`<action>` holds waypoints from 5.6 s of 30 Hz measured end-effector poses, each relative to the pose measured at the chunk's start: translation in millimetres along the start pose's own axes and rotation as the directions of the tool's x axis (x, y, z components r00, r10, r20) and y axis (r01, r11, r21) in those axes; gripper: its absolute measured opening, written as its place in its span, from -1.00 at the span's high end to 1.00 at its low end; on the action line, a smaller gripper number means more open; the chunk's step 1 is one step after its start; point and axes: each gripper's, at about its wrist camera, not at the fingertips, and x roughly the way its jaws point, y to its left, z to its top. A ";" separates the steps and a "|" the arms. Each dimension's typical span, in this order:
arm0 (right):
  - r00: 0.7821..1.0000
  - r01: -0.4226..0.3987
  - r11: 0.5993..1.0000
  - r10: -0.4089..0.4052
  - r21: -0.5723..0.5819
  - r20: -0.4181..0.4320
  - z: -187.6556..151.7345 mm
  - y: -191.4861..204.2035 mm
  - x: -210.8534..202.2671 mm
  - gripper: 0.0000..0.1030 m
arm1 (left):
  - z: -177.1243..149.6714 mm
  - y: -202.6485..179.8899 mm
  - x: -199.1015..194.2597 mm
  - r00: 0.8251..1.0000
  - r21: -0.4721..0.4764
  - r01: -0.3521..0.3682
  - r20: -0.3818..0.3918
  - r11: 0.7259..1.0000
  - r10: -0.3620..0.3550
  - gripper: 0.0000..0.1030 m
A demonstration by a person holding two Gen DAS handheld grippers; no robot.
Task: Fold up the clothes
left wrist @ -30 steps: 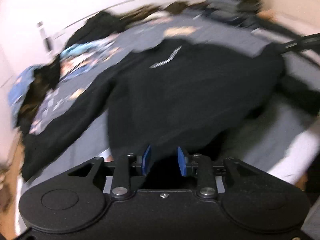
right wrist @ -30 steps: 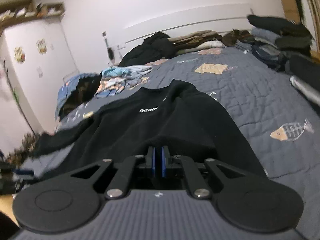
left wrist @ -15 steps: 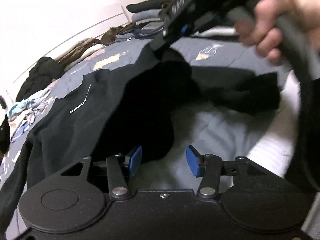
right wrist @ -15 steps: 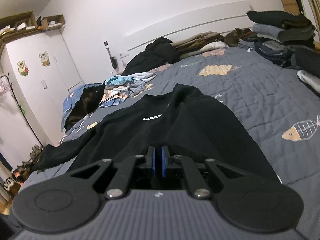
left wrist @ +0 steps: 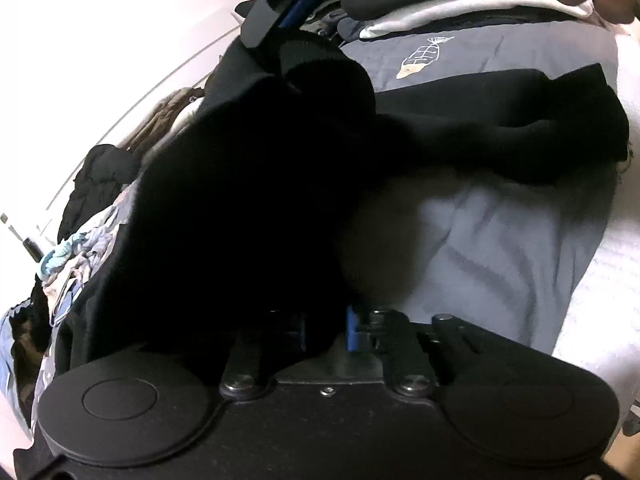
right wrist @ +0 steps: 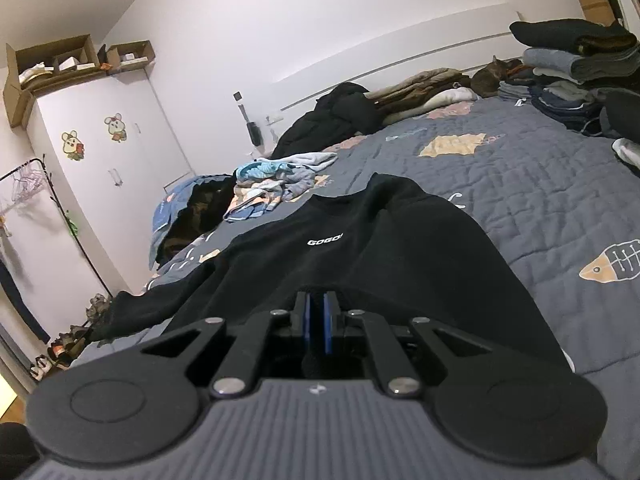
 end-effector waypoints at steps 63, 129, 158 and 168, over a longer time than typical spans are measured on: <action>0.995 0.076 0.944 -0.094 -0.321 -0.044 -55.6 10.9 -1.7 0.14 | 68.7 120.9 -40.2 0.987 -0.245 0.115 0.140 0.963 -0.082 0.83; 0.985 0.133 0.952 -0.157 -0.274 -0.067 -6.5 9.5 -64.5 0.02 | -84.9 115.3 -79.6 0.967 0.041 -0.037 -0.249 0.998 0.046 0.01; 0.853 -0.225 0.813 -0.102 -0.537 -0.512 -81.0 88.3 14.2 0.97 | -136.6 209.7 -122.0 0.918 -0.244 -0.021 -0.390 0.970 -0.078 0.40; 0.981 -0.063 0.968 0.015 -0.244 -0.195 3.2 38.0 -37.1 0.05 | -73.9 243.4 -176.6 0.988 -0.531 0.147 0.040 0.834 -0.149 -0.21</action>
